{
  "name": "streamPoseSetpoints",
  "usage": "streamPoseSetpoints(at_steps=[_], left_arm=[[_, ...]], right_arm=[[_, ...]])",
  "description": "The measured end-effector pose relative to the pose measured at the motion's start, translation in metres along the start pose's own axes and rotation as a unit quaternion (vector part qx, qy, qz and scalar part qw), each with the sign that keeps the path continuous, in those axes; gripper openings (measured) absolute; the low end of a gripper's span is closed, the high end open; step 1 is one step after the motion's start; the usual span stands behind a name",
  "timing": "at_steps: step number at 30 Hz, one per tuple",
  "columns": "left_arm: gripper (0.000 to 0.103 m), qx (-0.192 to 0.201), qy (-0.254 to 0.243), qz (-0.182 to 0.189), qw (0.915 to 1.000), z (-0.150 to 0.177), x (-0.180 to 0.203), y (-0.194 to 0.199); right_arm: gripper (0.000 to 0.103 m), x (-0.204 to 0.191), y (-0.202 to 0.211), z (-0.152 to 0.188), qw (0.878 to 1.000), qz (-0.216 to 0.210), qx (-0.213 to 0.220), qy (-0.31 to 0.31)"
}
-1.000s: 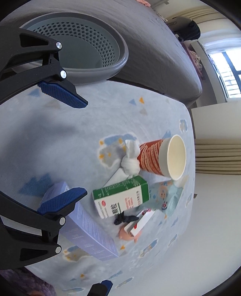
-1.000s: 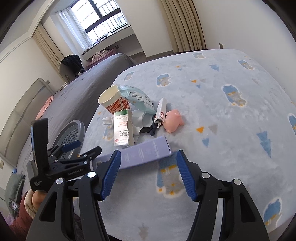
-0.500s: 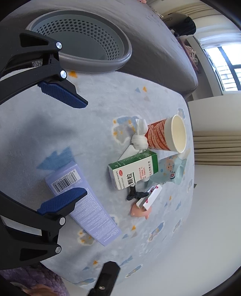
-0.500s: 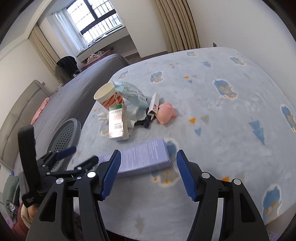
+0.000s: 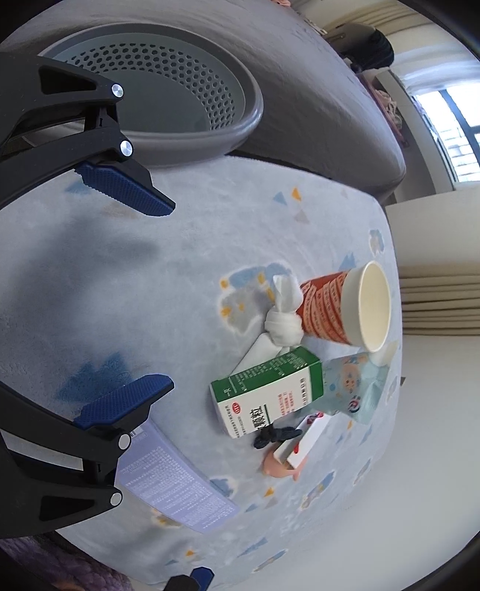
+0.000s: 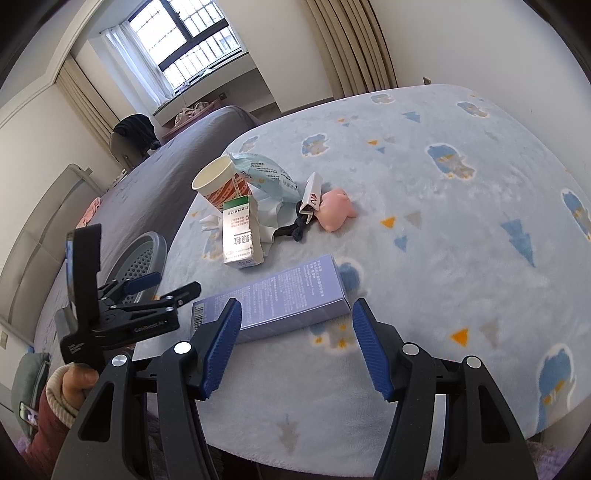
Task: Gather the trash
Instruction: 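Position the right gripper around the lavender box and close on it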
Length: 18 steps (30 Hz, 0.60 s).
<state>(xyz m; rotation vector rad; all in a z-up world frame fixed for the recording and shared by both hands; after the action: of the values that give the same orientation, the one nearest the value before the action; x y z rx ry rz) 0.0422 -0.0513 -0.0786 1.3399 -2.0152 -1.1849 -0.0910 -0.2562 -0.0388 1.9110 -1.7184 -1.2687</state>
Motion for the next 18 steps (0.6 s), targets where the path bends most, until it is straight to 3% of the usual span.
streamPoseSetpoints(at_steps=[10,18], left_arm=[[0.086,0.002,-0.045,0.033,0.9984,0.023,0.042,0.018],[0.086,0.015,-0.054,0.089,0.9945,0.047,0.092,0.039]], right_arm=[[0.06,0.013,0.017,0.006,1.0,0.002,0.013,-0.025],[0.06,0.015,0.023,0.014,0.999,0.023,0.013,-0.031]])
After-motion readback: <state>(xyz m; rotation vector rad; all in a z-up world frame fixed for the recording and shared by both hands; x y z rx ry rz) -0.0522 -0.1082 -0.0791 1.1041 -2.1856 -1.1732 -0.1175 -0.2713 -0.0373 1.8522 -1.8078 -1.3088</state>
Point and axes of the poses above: each gripper's, at about its wrist camera, not at the fingertips, and y roughly against the way its jaws point, x to its right, z to its underside, the point moved 2 cm from there along -y, roughly the way its jaws point, and after that the axes turned 3 degrees about -z, right-handed, at the moved point
